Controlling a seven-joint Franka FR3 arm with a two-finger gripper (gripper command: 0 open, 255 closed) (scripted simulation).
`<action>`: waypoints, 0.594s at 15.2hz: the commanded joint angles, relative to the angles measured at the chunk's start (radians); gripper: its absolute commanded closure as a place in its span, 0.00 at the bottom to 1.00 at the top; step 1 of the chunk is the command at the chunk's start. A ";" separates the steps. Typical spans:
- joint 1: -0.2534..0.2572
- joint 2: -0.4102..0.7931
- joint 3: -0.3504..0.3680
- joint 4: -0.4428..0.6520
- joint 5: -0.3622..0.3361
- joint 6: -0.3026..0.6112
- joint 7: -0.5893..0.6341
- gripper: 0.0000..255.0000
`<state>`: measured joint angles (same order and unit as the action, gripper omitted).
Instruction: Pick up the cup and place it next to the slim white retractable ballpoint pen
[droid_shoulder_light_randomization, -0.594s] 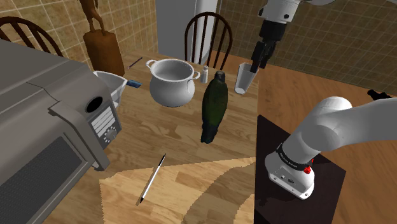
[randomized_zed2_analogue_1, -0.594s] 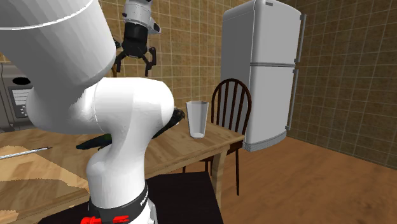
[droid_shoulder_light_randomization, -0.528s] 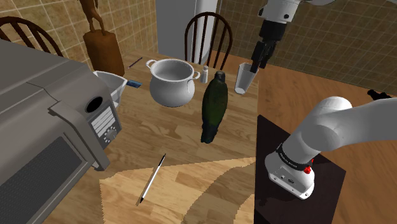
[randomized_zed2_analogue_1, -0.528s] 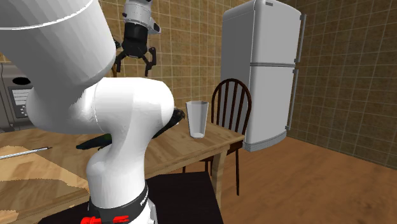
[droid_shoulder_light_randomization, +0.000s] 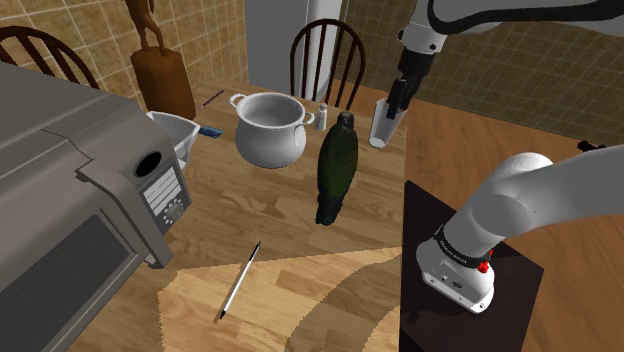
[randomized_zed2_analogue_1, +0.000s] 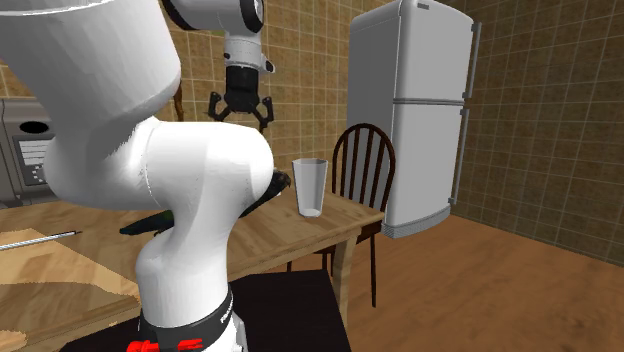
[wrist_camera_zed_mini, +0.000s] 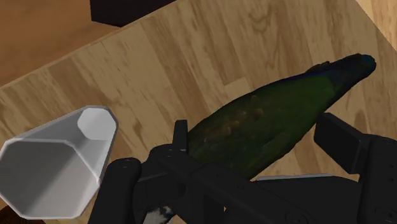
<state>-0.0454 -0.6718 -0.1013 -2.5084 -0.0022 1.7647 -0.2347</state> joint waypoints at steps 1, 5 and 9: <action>-0.013 0.045 -0.017 -0.001 -0.034 0.063 -0.029 0.00; -0.039 0.141 -0.054 0.004 -0.094 0.189 -0.081 0.00; -0.063 0.252 -0.090 0.029 -0.146 0.312 -0.128 0.00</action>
<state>-0.1003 -0.4466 -0.1800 -2.4836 -0.1326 2.0421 -0.3474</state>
